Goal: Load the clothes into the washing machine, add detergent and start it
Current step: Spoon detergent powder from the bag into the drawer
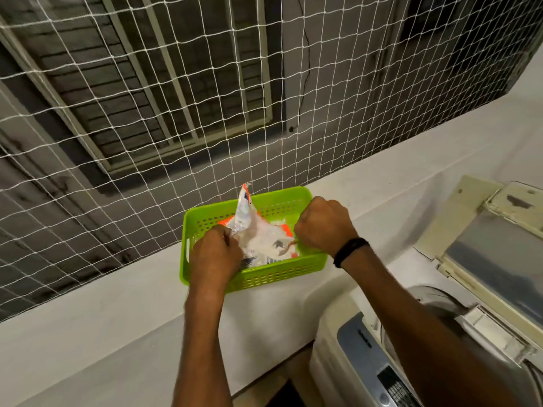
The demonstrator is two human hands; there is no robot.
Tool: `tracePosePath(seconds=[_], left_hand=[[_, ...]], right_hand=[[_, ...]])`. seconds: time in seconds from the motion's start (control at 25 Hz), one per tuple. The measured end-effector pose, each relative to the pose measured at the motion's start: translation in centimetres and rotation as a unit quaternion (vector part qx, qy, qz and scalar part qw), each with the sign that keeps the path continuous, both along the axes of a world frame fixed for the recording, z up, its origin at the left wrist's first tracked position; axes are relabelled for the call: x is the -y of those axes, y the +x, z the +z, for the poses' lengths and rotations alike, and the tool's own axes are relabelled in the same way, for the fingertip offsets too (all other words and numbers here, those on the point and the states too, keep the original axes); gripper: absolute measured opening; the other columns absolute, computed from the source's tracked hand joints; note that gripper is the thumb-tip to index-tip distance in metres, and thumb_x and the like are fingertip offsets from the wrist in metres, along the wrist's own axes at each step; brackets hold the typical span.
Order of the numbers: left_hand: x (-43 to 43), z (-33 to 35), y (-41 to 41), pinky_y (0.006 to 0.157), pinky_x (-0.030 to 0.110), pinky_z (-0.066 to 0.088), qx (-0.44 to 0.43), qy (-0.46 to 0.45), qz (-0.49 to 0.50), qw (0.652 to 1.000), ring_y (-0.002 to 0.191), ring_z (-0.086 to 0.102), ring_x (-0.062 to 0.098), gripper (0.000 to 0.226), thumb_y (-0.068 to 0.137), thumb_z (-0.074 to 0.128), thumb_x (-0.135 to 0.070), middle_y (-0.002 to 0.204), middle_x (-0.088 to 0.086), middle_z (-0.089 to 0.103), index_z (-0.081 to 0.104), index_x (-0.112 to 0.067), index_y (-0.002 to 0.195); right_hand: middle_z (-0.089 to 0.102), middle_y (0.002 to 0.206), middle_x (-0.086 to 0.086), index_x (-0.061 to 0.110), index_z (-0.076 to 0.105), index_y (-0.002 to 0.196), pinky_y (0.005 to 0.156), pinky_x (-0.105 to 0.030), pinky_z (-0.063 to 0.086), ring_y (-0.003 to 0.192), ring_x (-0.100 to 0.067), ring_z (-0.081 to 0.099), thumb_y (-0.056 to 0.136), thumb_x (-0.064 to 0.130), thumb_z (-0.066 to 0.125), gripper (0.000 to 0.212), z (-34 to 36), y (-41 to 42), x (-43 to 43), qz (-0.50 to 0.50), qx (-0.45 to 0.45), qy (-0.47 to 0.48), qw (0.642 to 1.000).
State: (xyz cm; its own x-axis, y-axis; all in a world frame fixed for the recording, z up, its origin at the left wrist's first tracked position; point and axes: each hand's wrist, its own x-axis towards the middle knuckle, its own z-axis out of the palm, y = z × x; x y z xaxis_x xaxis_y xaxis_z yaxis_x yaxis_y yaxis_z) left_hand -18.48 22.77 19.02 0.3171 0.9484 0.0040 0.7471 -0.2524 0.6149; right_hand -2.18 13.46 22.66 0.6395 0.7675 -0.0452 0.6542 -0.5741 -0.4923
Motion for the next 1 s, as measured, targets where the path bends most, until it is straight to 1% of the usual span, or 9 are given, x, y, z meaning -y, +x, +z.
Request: tracePosePath(seconds=[0.08,0.2,0.28,0.36,0.44,0.56,0.68,0.8,1.0], left_hand=[[0.1,0.1,0.0,0.074,0.04,0.047,0.003,0.008,-0.005,1.0,0.088,0.062,0.041,0.015,0.094,0.055,-0.022,0.087,0.017,0.07,0.061,-0.014,0.083],[-0.1,0.0,-0.1,0.069,0.039,0.044,0.014,0.009,-0.02,1.0,0.082,0.06,0.04,0.018,0.094,0.055,-0.022,0.077,0.013,0.065,0.054,-0.016,0.077],[-0.1,0.1,-0.1,0.068,0.037,0.043,0.018,0.005,-0.024,1.0,0.077,0.058,0.037,0.024,0.094,0.056,-0.024,0.068,0.006,0.057,0.05,-0.017,0.072],[-0.1,0.2,0.0,0.068,0.036,0.044,0.027,0.004,-0.025,0.999,0.071,0.056,0.032,0.023,0.094,0.057,-0.025,0.065,0.002,0.056,0.053,-0.017,0.072],[-0.1,0.3,0.0,0.071,0.037,0.047,0.046,-0.001,-0.023,0.999,0.073,0.059,0.031,0.019,0.094,0.057,-0.024,0.07,0.004,0.062,0.06,-0.015,0.077],[-0.4,0.1,-0.1,0.076,0.041,0.052,0.068,-0.011,-0.012,0.998,0.079,0.062,0.033,0.017,0.092,0.059,-0.02,0.077,0.006,0.068,0.06,-0.019,0.075],[-0.4,-0.1,-0.2,0.08,0.043,0.054,0.079,-0.015,0.004,0.997,0.081,0.065,0.03,0.013,0.089,0.059,-0.018,0.085,0.003,0.072,0.061,-0.024,0.077],[0.0,0.3,0.0,0.082,0.039,0.055,0.096,-0.014,0.026,0.995,0.084,0.066,0.026,0.013,0.091,0.058,-0.017,0.095,0.0,0.072,0.066,-0.025,0.096],[0.8,1.1,0.8,0.081,0.033,0.051,0.143,0.017,0.061,0.988,0.086,0.064,0.025,0.019,0.093,0.055,-0.016,0.097,-0.004,0.07,0.067,-0.023,0.106]], right_hand=[[0.062,0.116,-0.019,0.001,0.06,0.108,0.095,-0.038,0.042,0.114,-0.038,0.055,0.086,0.023,0.057,0.031,0.0,0.2,-0.2,0.004,-0.043,-0.042,0.998],[0.072,0.095,-0.016,0.004,0.07,0.091,0.089,-0.037,0.054,0.095,-0.034,0.067,0.07,0.033,0.053,0.039,-0.7,-0.5,-1.0,0.027,-0.16,-0.048,0.986],[0.069,0.072,-0.015,-0.003,0.065,0.076,0.073,-0.039,0.056,0.069,-0.035,0.062,0.063,0.024,0.05,0.033,-1.4,-1.1,-1.5,0.014,-0.276,-0.004,0.961],[0.06,0.053,-0.013,-0.007,0.057,0.068,0.052,-0.033,0.048,0.051,-0.03,0.056,0.069,0.006,0.045,0.019,-1.6,-1.6,-2.0,-0.032,-0.39,0.055,0.919],[0.061,0.051,-0.012,-0.011,0.058,0.071,0.049,-0.031,0.051,0.047,-0.029,0.061,0.077,-0.004,0.039,0.022,-1.6,-1.4,-2.0,-0.064,-0.448,0.088,0.887],[0.057,0.042,-0.009,-0.012,0.06,0.073,0.053,-0.033,0.051,0.035,-0.02,0.056,0.079,-0.008,0.037,0.024,-1.4,-0.9,-1.5,-0.077,-0.468,0.128,0.871],[0.062,0.054,-0.017,-0.018,0.063,0.082,0.048,-0.029,0.054,0.044,-0.024,0.064,0.081,-0.009,0.041,0.023,-1.3,-0.1,-0.6,-0.114,-0.455,0.177,0.865],[0.069,0.079,-0.03,-0.021,0.064,0.087,0.062,-0.034,0.063,0.07,-0.036,0.073,0.083,-0.009,0.043,0.025,-1.2,0.7,0.5,-0.128,-0.461,0.22,0.85],[0.066,0.077,-0.024,-0.02,0.062,0.093,0.053,-0.024,0.059,0.056,-0.024,0.07,0.088,-0.016,0.039,0.024,-0.6,1.6,2.8,-0.115,-0.534,0.255,0.798]])
